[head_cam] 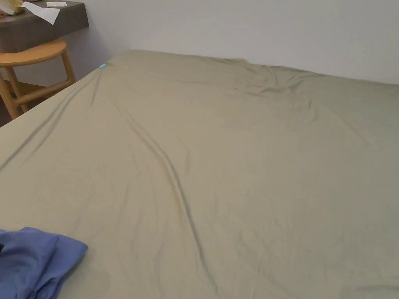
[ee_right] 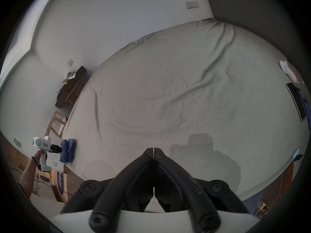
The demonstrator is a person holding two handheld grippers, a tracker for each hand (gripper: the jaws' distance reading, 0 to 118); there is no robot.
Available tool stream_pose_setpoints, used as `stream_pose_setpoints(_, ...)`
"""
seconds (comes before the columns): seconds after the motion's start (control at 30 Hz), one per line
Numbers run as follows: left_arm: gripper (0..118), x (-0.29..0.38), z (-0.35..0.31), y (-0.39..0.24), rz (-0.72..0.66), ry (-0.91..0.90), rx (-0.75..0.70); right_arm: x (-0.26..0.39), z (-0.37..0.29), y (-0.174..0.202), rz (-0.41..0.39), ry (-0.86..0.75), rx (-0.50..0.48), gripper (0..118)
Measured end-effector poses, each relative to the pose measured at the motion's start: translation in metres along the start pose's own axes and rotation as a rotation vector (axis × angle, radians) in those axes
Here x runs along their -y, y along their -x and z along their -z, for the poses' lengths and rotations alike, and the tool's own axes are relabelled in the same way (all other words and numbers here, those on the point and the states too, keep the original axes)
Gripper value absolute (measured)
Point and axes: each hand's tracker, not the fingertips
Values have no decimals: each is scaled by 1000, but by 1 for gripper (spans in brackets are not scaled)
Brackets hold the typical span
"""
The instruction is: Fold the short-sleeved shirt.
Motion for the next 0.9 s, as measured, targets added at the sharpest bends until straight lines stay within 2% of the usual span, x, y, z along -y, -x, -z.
stream_pose_setpoints(0.07, 0, 5, -20, 7, -49, -104, -47, -4, -5, 0, -12, -17, -5, 2)
stream_pose_setpoints(0.13, 0, 5, -45, 19, -144, -233, -54, -8, -10, 0, -36, -42, 9, 2)
stream_pose_setpoints(0.2, 0, 7, -76, 24, -168, -310, 49, -14, -16, 1, -57, -72, 16, 2)
stream_pose_setpoints(0.3, 0, 11, -136, 9, -200, -515, 134, -23, -29, 2, -89, -152, 9, 2)
stream_pose_setpoints(0.37, 0, 19, -178, -9, -263, -668, 247, -29, -40, 3, -121, -232, 16, 2)
stream_pose_setpoints(0.43, 0, 29, -215, -28, -341, -817, 403, -35, -56, 13, -185, -328, 101, 2)
stream_pose_setpoints(0.5, 0, 36, -239, -55, -441, -916, 557, -38, -66, 19, -268, -438, 236, 2)
stream_pose_setpoints(0.57, 0, 37, -255, -83, -495, -972, 632, -41, -76, 21, -303, -530, 297, 2)
stream_pose_setpoints(0.63, 0, 34, -270, -120, -464, -1016, 601, -42, -89, 20, -292, -633, 283, 2)
stream_pose_setpoints(0.7, 0, 38, -287, -154, -349, -1116, 488, -40, -103, 21, -302, -766, 284, 2)
stream_pose_setpoints(0.77, 0, 39, -302, -183, -299, -1123, 431, -36, -114, 22, -306, -849, 289, 2)
stream_pose_setpoints(0.9, 0, 53, -314, -212, -296, -1147, 507, -28, -116, 19, -308, -874, 302, 2)
